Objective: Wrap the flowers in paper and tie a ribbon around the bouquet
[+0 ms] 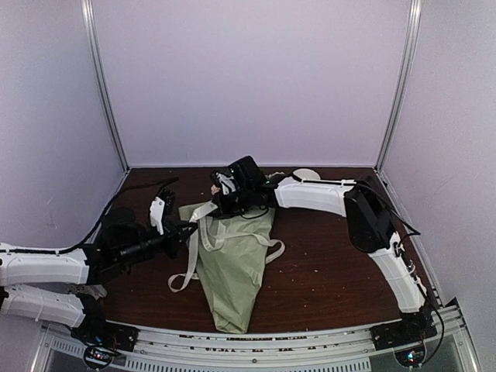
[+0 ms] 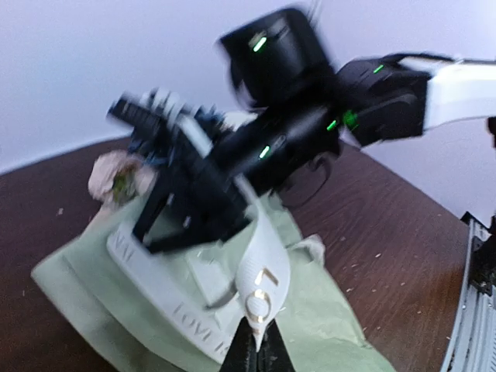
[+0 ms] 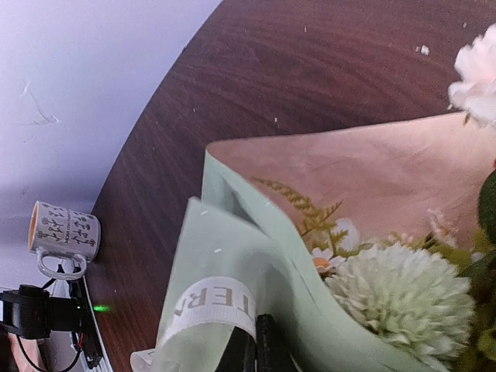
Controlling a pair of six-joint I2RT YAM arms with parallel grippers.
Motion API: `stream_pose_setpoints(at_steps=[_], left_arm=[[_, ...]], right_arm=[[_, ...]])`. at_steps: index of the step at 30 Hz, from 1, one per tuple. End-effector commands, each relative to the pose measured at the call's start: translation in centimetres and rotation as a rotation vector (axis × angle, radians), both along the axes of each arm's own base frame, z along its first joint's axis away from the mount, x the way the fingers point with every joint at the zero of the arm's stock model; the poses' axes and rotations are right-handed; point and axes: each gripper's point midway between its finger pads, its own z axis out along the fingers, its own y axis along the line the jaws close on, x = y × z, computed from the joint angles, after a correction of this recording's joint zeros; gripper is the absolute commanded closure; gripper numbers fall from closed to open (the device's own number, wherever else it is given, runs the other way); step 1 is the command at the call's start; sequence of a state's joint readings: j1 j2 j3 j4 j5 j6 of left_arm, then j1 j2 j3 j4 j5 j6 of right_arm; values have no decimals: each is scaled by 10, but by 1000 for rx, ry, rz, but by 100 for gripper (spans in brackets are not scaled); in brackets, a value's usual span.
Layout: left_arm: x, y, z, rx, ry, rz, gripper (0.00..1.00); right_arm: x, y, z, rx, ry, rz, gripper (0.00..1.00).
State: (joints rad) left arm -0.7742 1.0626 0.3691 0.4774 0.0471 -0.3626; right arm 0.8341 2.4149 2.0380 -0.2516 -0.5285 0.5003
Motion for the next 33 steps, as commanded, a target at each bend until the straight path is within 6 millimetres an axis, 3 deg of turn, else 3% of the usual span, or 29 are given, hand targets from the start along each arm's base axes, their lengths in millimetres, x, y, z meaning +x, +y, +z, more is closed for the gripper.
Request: stream_pose_setpoints(at_steps=[1,3,7,11,14,17,20,24,28,33], left_arm=[[-31,-22,69,-42,-219,-207,100],[-46,-36,98,-64,-273,-298,100],[-54,-61,147,-156,-364,-405,100],[-26,-80,155,-178,-352,-371,100],[16,-71,132,-233,-262,-250,100],[54,-50,101,-337,-143,-136,100],[65,-30,89,-425,-138,-55,100],[85,-23,47,-322,-45,67,100],[99,-14,10,-261,43,134,100],[100,-22,-7,-229,76,100,100]], right_arm=[[-8,11,-29,-36,68,2,100],[-12,12,-36,-43,88,15,100],[-21,17,-33,-23,106,63,96],[-35,20,-8,41,122,137,81],[-42,18,17,114,121,159,72],[-43,10,40,198,152,127,70],[-37,-2,51,257,175,68,68],[-33,-12,61,252,147,11,68],[-19,-33,56,208,127,-97,68],[-13,-56,76,251,45,-133,68]])
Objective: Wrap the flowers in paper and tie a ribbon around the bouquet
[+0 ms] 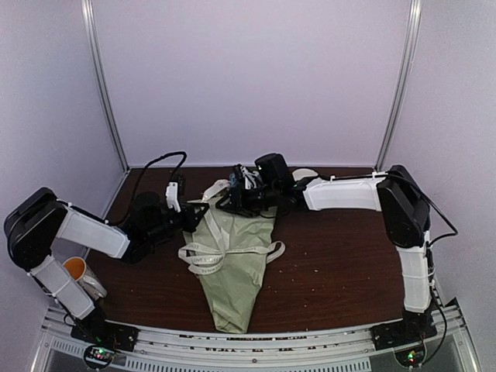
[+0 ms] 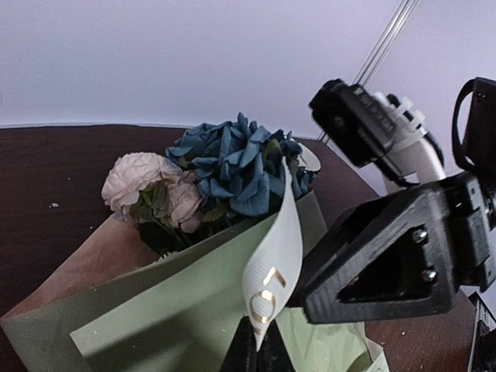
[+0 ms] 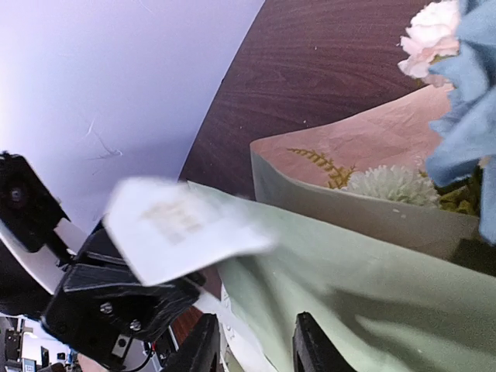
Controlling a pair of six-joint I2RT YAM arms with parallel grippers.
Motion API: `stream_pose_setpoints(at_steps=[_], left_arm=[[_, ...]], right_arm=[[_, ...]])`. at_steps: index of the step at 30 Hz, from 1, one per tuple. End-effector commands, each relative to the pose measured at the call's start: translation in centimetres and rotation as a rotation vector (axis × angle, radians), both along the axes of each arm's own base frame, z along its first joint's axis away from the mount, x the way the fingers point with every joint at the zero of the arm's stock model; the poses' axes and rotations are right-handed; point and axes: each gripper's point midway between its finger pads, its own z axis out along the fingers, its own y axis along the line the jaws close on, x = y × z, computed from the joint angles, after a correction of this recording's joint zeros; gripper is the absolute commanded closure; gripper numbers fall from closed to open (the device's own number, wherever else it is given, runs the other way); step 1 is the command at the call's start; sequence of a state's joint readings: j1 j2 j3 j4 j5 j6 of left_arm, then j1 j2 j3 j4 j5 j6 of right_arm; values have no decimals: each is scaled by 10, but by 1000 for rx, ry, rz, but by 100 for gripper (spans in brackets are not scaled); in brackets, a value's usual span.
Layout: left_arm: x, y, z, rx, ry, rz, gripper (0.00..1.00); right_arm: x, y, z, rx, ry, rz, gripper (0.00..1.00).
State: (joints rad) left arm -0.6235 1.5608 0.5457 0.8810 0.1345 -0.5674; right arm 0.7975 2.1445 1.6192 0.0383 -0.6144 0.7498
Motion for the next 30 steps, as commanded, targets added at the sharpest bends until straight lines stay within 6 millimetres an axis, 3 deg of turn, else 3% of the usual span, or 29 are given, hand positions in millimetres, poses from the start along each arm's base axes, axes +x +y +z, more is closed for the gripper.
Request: stream_pose_setpoints(at_steps=[1,4,7,14,22,27,30], left_arm=[[8,-4,5,-15,-18,-5,100],[10,-11,-2,36,-8,-37,100],[10,-17,-10,86,-3,-69,100],[0,-31,-16,185,-45,-146,100],[-10,-42,-12,209,-92,-192,100],[-9,-39,-9,200,-103,-176,100],[-9,-38,-10,205,-101,-171,100]], right_arm=[[11,-17,45,85,-123,-50,67],[10,-23,66,165,-172,-20,62],[10,-20,72,202,-189,7,56],[32,-17,43,146,-99,-64,52],[32,-10,39,174,-49,-48,51],[38,-36,15,17,-17,-172,49],[32,-42,18,50,17,-199,46]])
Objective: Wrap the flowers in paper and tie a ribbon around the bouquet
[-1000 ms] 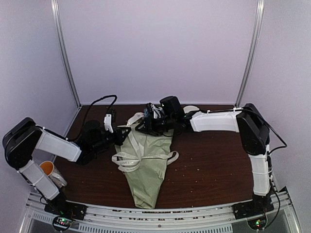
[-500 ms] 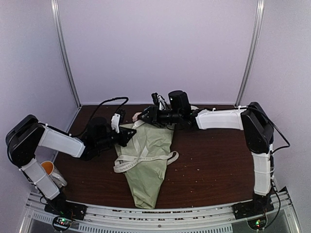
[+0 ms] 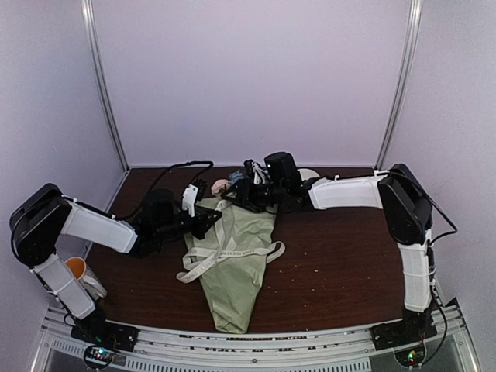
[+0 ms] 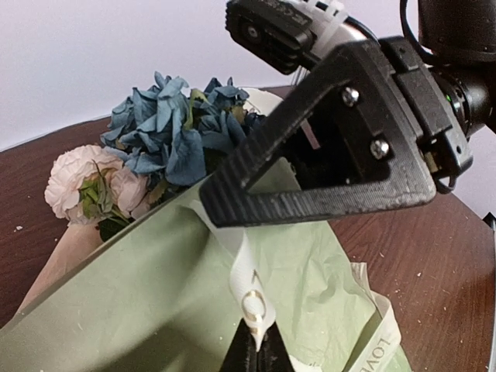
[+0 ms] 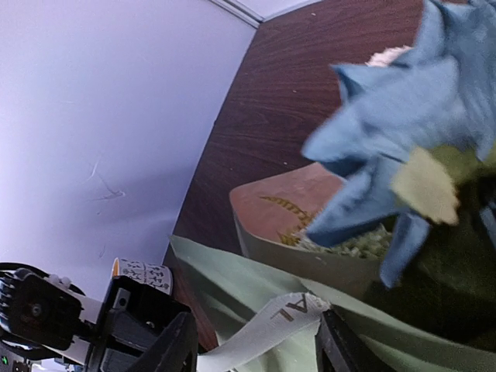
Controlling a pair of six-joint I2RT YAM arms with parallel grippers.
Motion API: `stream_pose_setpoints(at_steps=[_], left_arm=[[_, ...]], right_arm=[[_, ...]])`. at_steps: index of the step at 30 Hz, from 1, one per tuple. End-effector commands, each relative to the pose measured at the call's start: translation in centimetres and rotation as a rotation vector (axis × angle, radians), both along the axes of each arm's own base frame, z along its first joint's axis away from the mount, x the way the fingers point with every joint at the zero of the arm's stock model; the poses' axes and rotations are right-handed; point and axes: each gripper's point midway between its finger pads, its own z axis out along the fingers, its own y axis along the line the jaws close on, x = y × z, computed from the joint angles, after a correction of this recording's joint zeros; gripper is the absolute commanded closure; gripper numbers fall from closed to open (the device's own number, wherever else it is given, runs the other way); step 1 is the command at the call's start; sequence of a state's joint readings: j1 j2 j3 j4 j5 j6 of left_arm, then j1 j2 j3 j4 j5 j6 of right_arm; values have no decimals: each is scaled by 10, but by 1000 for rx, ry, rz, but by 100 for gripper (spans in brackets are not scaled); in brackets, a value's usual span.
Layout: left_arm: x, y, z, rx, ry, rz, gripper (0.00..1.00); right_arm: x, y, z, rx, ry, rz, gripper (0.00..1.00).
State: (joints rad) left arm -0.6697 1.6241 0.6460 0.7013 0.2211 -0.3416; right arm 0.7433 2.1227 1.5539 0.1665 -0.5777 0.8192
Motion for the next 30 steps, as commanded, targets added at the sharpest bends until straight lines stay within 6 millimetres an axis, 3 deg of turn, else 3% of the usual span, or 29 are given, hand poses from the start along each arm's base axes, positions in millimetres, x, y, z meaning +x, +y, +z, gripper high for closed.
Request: stream_pose_setpoints(at_steps=[1,7,11,18,26,28,30], left_arm=[[3,-3,16,-20,-59,-3,100],[2,-6,11,4,-50,-22,100],[3,-5,11,10,-50,-15,100],[6,-6,12,14,-48,-10,100],[9,-8,6,26,-31,-5,100],[9,-8,4,28,-28,-6,100],[10,-8,3,31,-27,-5,100]], right_arm=[[-3,-18,10,0,43,-80,43],[-10,2,19,90,63,-1,38],[-15,12,21,136,96,48,43],[-30,13,23,151,115,98,46],[-58,4,15,139,158,139,61],[-61,1,13,132,159,144,71],[-64,1,14,140,160,158,87]])
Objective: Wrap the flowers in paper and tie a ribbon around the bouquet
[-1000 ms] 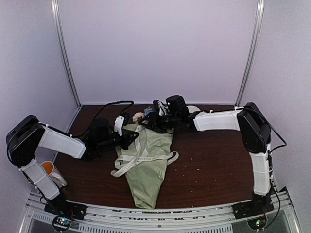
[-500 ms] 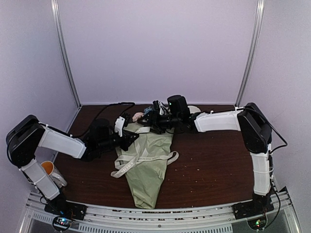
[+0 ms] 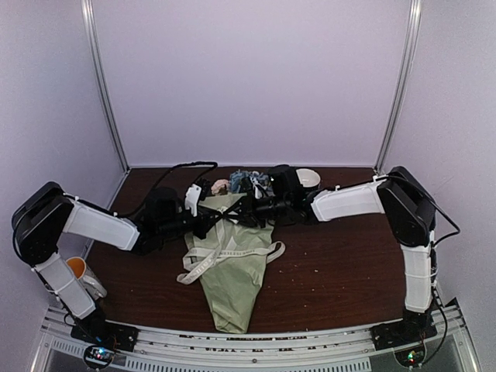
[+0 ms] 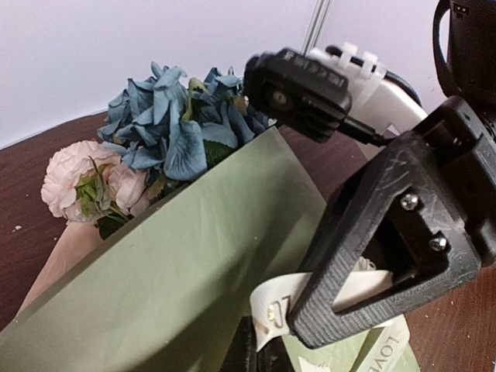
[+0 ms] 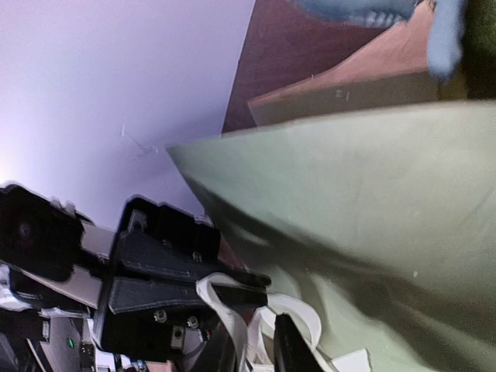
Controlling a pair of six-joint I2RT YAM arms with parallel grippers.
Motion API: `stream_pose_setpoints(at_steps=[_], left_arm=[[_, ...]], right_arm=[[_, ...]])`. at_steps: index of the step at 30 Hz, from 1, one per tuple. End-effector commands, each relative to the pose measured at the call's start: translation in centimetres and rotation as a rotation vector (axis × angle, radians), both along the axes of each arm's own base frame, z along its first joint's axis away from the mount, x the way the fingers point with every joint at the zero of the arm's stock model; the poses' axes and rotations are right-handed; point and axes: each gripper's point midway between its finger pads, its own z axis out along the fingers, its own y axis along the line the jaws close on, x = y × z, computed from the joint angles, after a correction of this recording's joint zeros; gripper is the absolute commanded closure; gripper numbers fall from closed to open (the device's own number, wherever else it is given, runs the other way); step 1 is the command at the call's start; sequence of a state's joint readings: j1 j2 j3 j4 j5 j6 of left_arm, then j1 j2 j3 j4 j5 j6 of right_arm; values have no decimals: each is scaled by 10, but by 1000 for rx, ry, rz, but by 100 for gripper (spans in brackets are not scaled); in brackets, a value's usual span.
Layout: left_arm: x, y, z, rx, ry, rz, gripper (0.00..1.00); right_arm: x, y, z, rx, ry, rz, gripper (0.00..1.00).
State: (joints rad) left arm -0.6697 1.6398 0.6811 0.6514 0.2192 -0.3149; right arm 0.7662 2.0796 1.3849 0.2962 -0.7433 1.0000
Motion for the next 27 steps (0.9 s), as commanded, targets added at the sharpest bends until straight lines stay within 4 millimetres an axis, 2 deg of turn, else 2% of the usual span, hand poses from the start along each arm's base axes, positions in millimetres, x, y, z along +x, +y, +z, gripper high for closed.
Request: stream_pose_setpoints(at_steps=[1,2,4,5,7,8,9,10,12,16,20,23,27], left_arm=[[6,-5,7,-1,-29,0,100],[6,-5,7,5,-30,-2,100],[3,-6,8,16,-30,-19,100],[1,-6,9,22,-27,-30,95],[-4,-4,7,57,-10,-48,69],[-7,-2,5,81,1,-52,59],[-11,3,-1,119,28,-54,51],[-15,7,-4,149,40,-57,48],[-24,16,-11,213,77,-59,44],[-37,40,-32,366,147,-39,43],[-40,67,-48,512,236,45,46],[-45,81,-52,552,281,95,48],[-56,90,-65,591,330,88,46]], right_arm=[[-12,-1,33,65,-48,43,94],[-11,-3,35,73,-53,41,100],[-5,-12,34,68,-68,15,100],[-1,-18,32,55,-80,-1,100],[8,-27,23,12,-93,-19,100],[11,-31,16,-14,-92,-25,100],[14,-36,8,-44,-94,-30,100],[18,-42,0,-73,-93,-40,100],[23,-58,-13,-105,-81,-69,100],[34,-84,-14,-114,-86,-130,100],[36,-105,-11,-183,-141,-143,100],[30,-109,-14,-220,-148,-121,100],[24,-110,-26,-228,-126,-106,100]])
